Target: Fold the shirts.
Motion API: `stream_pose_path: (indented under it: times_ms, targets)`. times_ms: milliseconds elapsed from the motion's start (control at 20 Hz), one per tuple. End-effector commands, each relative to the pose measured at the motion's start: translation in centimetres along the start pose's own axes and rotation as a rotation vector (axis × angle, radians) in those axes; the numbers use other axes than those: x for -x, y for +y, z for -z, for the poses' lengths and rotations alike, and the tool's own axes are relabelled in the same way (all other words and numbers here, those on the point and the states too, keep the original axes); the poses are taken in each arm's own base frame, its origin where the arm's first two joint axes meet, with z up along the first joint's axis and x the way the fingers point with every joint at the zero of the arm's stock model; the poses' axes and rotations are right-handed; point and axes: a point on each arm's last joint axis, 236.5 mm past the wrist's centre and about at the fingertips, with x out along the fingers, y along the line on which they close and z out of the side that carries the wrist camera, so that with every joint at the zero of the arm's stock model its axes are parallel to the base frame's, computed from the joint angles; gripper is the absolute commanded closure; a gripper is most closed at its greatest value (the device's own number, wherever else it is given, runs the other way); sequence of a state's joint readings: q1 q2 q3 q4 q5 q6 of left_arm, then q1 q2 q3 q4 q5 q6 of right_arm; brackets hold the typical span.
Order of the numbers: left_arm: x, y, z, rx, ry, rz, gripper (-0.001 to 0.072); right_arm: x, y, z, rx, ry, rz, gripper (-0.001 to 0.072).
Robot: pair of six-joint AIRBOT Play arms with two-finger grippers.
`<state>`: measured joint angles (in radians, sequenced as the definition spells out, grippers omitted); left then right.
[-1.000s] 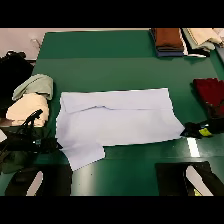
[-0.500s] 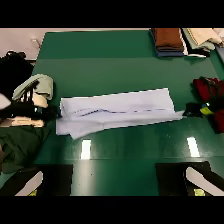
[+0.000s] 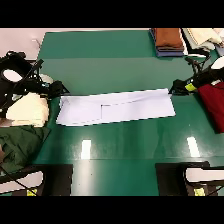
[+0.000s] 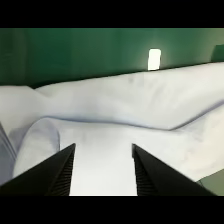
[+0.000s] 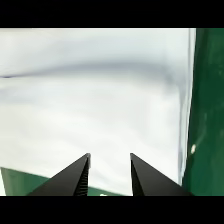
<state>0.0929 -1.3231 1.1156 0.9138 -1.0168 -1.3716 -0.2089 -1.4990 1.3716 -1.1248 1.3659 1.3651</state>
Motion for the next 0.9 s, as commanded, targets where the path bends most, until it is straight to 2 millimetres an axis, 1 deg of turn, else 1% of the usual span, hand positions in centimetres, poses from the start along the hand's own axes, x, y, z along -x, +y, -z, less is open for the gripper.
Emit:
stream_pose_path:
  times_ms: [0, 50, 100, 200, 300, 350, 450, 500, 600, 700, 750, 800, 850]
  targets:
    - [-0.2, -0.7, -0.5, -0.003, 0.011, 0.033, 0.0292, 0.3, -0.4, -1.8, 0.0, -0.029, -0.082, 0.0324]
    - [-0.2, -0.9, 0.1, -0.005, 0.036, 0.039, 0.0452, 0.5, -1.6, -1.3, -0.031, -0.02, -0.082, 0.0268]
    - [-0.2, -1.0, 0.5, -0.006, 0.055, 0.043, 0.0671, 0.4, -3.0, -0.4, -0.068, -0.002, -0.088, 0.0262]
    - [-0.4, -1.6, 1.0, -0.016, 0.068, 0.052, 0.0678, -0.4, -5.3, 1.2, -0.148, 0.013, -0.118, 0.0262]
    - [-1.4, -3.5, 1.6, -0.045, 0.076, 0.065, 0.0679, -1.7, -7.0, 2.4, -0.203, 0.006, -0.14, 0.0264]
    - [-2.2, -5.1, 1.7, -0.051, 0.065, 0.073, 0.0679, -2.6, -7.5, 3.0, -0.223, 0.009, -0.154, 0.0264]
    - [-4.1, -8.4, 2.4, -0.101, 0.045, 0.096, 0.0679, -4.7, -7.1, 4.1, -0.263, 0.06, -0.213, 0.0264]
    - [-5.2, -9.8, 2.9, -0.109, 0.048, 0.106, 0.068, -5.8, -6.4, 4.3, -0.272, 0.087, -0.253, 0.0265]
    - [-7.5, -12.3, 4.4, -0.138, 0.078, 0.124, 0.068, -7.4, -4.8, 3.8, -0.268, 0.097, -0.308, 0.0278]
    - [-9.9, -14.4, 5.4, -0.163, 0.113, 0.14, 0.068, -8.7, -3.4, 3.5, -0.237, 0.103, -0.308, 0.0371]
    - [-11.1, -15.4, 5.8, -0.174, 0.133, 0.148, 0.068, -9.0, -2.9, 3.5, -0.212, 0.106, -0.298, 0.0472]
    - [-12.2, -16.4, 6.2, -0.191, 0.149, 0.156, 0.068, -8.9, -2.1, 3.5, -0.172, 0.103, -0.303, 0.0626]
    - [-13.4, -17.4, 6.6, -0.205, 0.169, 0.164, 0.068, -8.4, -1.5, 3.2, -0.144, 0.088, -0.3, 0.0693]
